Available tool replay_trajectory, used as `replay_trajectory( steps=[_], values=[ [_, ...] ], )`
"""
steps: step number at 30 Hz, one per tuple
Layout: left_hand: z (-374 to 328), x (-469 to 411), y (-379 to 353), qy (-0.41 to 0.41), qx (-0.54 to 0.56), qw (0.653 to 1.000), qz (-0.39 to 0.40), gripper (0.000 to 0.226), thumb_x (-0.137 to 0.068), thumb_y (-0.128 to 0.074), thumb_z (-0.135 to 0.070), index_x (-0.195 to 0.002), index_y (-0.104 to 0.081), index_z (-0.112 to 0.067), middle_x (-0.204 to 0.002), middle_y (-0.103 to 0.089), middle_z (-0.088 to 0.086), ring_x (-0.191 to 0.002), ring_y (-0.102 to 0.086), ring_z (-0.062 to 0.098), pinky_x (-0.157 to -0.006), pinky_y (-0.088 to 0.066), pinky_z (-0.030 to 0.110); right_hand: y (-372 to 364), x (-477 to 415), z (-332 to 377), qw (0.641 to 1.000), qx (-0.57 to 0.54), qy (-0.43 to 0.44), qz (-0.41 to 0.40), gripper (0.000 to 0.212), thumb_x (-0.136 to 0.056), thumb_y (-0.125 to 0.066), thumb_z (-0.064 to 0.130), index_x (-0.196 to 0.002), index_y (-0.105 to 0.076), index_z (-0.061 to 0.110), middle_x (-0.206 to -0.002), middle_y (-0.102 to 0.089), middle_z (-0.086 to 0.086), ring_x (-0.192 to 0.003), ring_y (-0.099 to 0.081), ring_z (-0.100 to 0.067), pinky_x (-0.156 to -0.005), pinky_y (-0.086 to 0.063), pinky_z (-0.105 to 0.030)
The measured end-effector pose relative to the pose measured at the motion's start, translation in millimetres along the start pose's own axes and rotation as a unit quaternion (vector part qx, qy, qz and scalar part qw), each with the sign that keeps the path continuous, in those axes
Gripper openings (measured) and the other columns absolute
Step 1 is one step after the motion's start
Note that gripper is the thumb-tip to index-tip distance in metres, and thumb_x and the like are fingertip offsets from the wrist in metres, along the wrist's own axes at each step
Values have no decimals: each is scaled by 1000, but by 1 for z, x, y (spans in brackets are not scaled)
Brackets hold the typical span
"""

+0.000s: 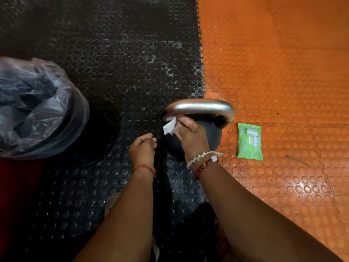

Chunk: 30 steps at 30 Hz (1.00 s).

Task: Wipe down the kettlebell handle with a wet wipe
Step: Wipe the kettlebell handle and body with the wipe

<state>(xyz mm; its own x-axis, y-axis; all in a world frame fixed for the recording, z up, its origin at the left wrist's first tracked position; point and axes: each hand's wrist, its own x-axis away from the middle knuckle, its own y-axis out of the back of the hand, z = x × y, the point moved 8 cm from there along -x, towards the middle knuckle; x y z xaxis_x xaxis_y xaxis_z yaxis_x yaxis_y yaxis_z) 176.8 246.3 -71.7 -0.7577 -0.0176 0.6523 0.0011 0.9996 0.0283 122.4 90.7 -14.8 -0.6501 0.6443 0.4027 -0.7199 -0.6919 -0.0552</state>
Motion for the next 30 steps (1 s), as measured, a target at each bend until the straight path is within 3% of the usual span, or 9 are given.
replay_trajectory(
  steps=[4, 8, 10, 13, 15, 17, 22, 27, 30],
  values=[
    [7, 1, -11, 24, -9, 999, 40, 22, -93, -50, -5, -95, -65, -20, -92, -68, 0, -78, -63, 8, -68, -44, 21, -4, -8, 7, 999, 44, -9, 15, 19, -81, -51, 4, -87, -69, 2, -101, -64, -32, -86, -62, -22, -88, -50, -46],
    [4, 1, -16, 20, -3, 999, 50, 24, -92, -51, -5, -104, -66, -19, -105, -68, 1, -94, -64, 12, -72, -44, 22, 0, -6, 3, 998, -8, -34, 46, 25, -89, -48, -2, -101, -69, 5, -107, -69, -18, -97, -64, -21, -91, -53, -35],
    [-2, 1, -17, 14, -2, 999, 48, 26, -92, -51, -4, -109, -66, -18, -105, -69, 1, -94, -64, 12, -74, -45, 21, -1, -11, 5, 998, 44, -19, 45, 23, -84, -52, 3, -92, -72, 7, -98, -71, -20, -90, -63, -22, -91, -53, -43],
    [-12, -1, -18, 1, 4, 999, 47, 25, -92, -52, -5, -107, -67, -19, -102, -70, 0, -88, -65, 9, -76, -47, 23, -7, -12, 8, 996, 84, -15, 38, 21, -72, -52, 9, -81, -67, -2, -92, -65, -32, -76, -56, -24, -75, -51, -48],
    [-19, -2, -18, -9, 7, 999, 45, 24, -93, -52, -6, -106, -66, -20, -98, -70, -3, -84, -64, 6, -76, -47, 22, -5, -6, 6, 998, 42, -21, 43, 17, -80, -53, 2, -81, -69, 6, -88, -69, -23, -79, -57, -20, -76, -50, -40],
    [-23, -3, -19, -18, 12, 999, 42, 23, -94, -51, -8, -106, -65, -20, -94, -69, -6, -81, -63, 4, -74, -46, 21, -2, -2, 6, 997, 34, -11, 63, 30, -84, -51, -5, -87, -72, 16, -89, -71, -8, -84, -61, -15, -85, -51, -35],
    [-16, -3, -21, -6, 20, 999, 45, 22, -92, -52, -5, -101, -67, -19, -92, -70, -3, -80, -63, 8, -75, -47, 23, -6, -8, 17, 994, 106, 12, 31, 20, -83, -53, -1, -93, -70, -1, -94, -69, -25, -76, -61, -28, -73, -51, -35],
    [-9, -1, -22, 5, 14, 998, 59, 24, -93, -51, -4, -108, -66, -17, -104, -70, 3, -95, -66, 12, -72, -46, 21, 3, -4, 13, 992, 120, 31, 26, 28, -84, -54, -3, -108, -69, 3, -104, -70, -11, -89, -63, -11, -75, -48, -10],
    [-12, -2, -24, -2, 18, 998, 55, 25, -93, -50, -4, -109, -66, -15, -99, -70, 2, -89, -65, 12, -70, -48, 20, -2, -11, 18, 993, 112, 17, 24, 20, -82, -55, -1, -95, -70, -2, -91, -70, -22, -79, -62, -16, -74, -48, -26]
  ],
)
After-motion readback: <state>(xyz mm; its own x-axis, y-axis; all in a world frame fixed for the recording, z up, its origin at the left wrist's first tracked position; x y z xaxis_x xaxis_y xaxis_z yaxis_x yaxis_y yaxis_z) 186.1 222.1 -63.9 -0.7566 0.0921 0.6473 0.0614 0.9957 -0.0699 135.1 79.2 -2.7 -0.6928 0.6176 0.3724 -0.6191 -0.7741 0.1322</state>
